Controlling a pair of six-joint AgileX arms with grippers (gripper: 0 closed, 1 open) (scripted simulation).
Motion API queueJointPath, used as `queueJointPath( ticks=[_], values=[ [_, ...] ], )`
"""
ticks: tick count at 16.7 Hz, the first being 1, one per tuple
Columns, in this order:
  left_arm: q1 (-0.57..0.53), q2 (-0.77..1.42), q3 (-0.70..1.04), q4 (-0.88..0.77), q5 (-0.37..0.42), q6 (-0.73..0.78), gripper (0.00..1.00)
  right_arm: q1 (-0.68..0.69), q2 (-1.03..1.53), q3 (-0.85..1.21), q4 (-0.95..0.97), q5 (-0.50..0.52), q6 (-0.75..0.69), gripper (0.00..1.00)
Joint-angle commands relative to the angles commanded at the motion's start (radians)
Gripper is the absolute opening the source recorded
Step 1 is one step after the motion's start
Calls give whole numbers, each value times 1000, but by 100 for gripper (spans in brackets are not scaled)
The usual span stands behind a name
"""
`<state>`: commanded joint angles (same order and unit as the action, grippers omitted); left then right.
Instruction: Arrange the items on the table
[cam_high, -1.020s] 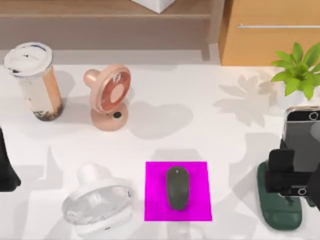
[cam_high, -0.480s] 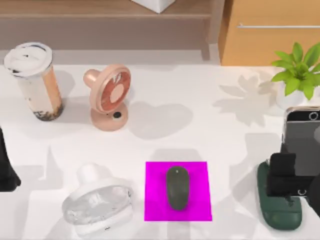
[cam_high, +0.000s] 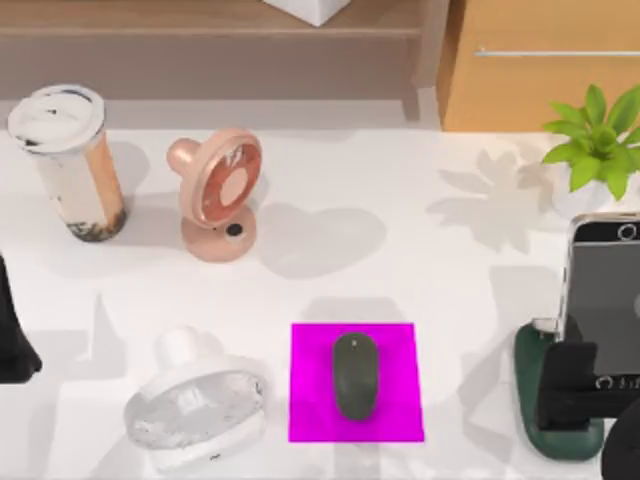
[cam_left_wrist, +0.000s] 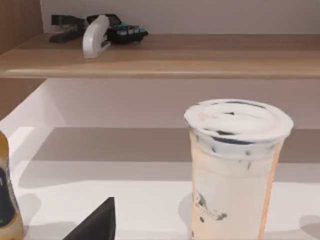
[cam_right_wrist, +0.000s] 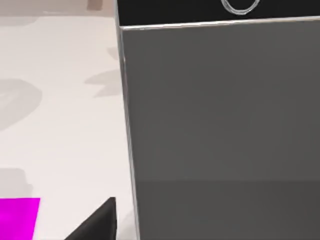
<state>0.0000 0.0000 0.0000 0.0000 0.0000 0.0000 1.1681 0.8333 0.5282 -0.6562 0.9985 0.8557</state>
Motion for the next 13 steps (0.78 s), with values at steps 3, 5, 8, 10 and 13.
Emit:
queueJointPath(
  ticks=[3,5,8,10,13],
  values=[
    [0,0,0,0,0,0,100,-4,1,-2,2,-2,-2,100],
    [0,0,0,0,0,0,100,-8,-10,-2,13,-13,-12,100],
    [0,0,0,0,0,0,100,-58,-95,-15,95,-97,-92,100],
    [0,0,0,0,0,0,100,-134,-194,-48,190,-197,-188,100],
    [0,0,0,0,0,0,100,-307,-394,-116,374,-395,-373,100]
  ],
)
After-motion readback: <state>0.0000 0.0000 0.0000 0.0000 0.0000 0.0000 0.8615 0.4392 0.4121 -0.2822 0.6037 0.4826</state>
